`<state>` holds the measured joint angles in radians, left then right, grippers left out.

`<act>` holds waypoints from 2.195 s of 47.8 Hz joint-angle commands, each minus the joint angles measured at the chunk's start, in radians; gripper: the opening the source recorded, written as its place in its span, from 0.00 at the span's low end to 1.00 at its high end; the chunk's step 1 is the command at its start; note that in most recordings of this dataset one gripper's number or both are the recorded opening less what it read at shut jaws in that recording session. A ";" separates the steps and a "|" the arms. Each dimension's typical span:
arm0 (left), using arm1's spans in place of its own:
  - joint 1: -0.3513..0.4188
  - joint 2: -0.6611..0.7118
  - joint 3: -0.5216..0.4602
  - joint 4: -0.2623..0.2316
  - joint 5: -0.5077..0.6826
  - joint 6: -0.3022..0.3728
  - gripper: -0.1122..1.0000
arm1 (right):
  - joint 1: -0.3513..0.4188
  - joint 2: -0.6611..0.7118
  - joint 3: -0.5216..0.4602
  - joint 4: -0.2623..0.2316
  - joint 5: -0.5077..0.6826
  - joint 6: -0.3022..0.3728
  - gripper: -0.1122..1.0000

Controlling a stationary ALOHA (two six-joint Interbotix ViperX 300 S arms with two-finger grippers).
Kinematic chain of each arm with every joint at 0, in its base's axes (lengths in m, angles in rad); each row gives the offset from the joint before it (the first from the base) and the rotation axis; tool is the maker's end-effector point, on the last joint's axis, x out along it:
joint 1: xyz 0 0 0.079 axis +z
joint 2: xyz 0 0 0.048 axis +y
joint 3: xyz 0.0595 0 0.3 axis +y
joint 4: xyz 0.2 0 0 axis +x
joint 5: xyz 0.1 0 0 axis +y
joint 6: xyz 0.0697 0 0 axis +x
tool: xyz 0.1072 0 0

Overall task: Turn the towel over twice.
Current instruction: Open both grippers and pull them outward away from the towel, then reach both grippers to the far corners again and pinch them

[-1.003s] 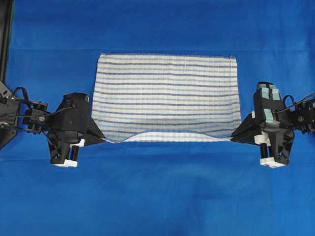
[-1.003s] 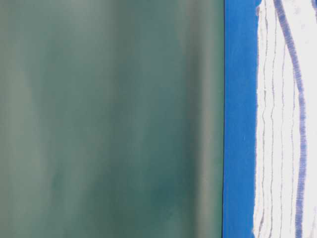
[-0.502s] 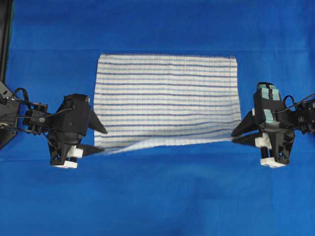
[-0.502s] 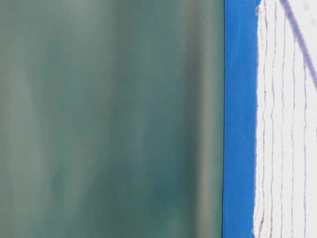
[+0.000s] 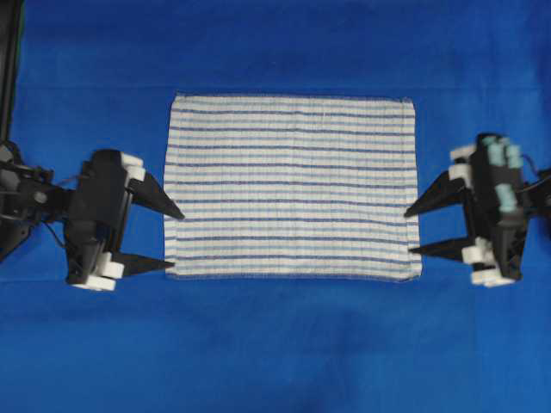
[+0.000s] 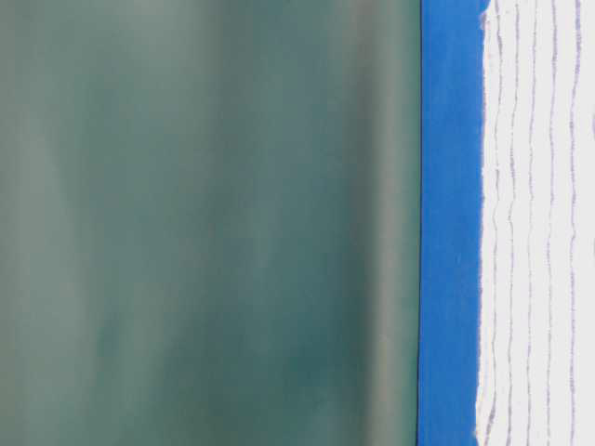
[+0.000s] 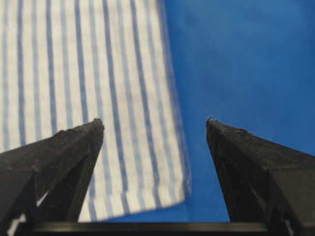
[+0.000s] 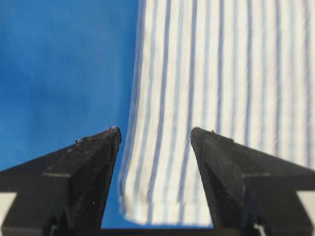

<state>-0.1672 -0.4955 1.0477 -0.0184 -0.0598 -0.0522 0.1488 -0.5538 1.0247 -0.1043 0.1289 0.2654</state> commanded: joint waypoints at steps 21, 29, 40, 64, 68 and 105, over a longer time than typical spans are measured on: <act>0.049 -0.256 0.006 -0.002 -0.051 0.072 0.79 | -0.129 -0.258 -0.006 -0.114 -0.044 -0.002 0.67; 0.057 -0.267 0.011 -0.002 -0.049 0.081 0.79 | -0.143 -0.252 -0.006 -0.114 -0.046 -0.002 0.67; 0.123 -0.224 0.018 -0.002 -0.058 0.086 0.79 | -0.215 -0.204 -0.003 -0.115 -0.063 -0.002 0.67; 0.405 0.037 0.109 0.000 -0.299 0.097 0.79 | -0.511 0.115 0.031 -0.115 -0.190 -0.002 0.67; 0.446 0.104 0.110 -0.002 -0.342 0.107 0.79 | -0.552 0.175 0.038 -0.115 -0.224 -0.002 0.67; 0.637 0.546 0.055 -0.002 -0.537 0.127 0.69 | -0.715 0.534 0.035 -0.126 -0.380 -0.026 0.66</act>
<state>0.4602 0.0506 1.1183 -0.0184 -0.5906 0.0767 -0.5630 -0.0184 1.0707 -0.2286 -0.2439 0.2424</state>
